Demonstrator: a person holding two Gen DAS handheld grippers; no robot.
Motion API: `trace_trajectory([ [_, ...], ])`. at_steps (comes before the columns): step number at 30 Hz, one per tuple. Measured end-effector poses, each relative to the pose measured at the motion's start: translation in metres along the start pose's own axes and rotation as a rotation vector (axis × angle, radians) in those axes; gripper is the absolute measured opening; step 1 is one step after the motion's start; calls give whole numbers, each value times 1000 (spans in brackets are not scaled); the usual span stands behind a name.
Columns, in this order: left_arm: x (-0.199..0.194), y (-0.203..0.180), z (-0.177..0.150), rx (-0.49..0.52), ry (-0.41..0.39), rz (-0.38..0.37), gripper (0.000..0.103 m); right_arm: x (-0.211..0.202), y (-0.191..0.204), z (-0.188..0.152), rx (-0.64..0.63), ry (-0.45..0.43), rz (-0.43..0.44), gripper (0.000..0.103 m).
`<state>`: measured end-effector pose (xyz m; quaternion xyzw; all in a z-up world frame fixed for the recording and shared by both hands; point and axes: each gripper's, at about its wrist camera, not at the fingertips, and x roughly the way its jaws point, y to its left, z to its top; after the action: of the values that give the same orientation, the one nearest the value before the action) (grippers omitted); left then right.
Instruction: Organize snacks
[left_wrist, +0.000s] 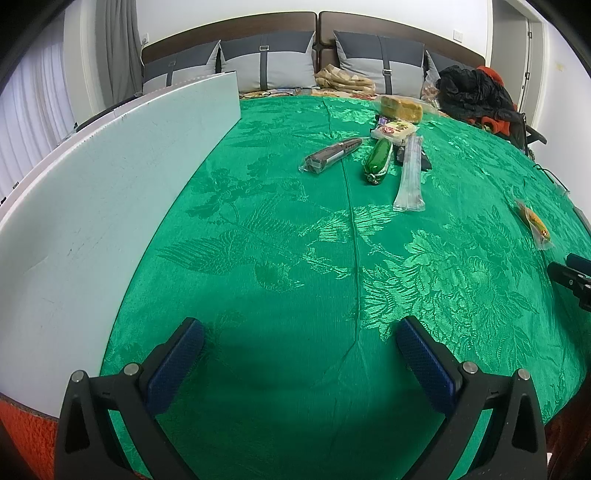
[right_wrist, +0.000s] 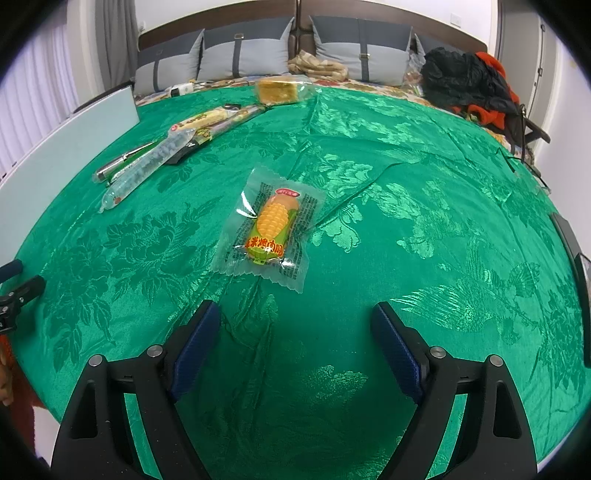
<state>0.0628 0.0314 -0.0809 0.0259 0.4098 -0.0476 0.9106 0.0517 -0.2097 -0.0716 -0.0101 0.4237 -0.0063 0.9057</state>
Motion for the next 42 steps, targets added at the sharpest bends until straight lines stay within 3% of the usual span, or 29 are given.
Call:
trace_trajectory([
  [18,3,-1,3,-9,9,3,103,0,0,-1,0,-2,0,88],
  [21,5,0,7,-7,42,-1,103,0,0,-1,0,-1,0,88],
  [24,13,3,26,-7,160,-26,102,0,0,-1,0,-2,0,88],
  [26,11,6,45,-6,142,-77,102,0,0,-1,0,-2,0,88],
  [29,13,2,89,56,93,-88,102,1,1,0,0,-1,0,89],
  [32,36,-8,138,118,120,-125,101,1,3,2,-1,2,0,89],
  [34,53,-13,159,135,143,-116,90,2,4,3,-3,2,1,89],
  [36,78,-16,179,134,179,-89,72,2,4,4,-3,3,1,89],
  [38,102,-15,192,121,211,-69,67,2,3,3,-3,2,1,89],
  [42,133,-24,195,160,255,-74,65,2,4,3,-3,2,2,89],
])
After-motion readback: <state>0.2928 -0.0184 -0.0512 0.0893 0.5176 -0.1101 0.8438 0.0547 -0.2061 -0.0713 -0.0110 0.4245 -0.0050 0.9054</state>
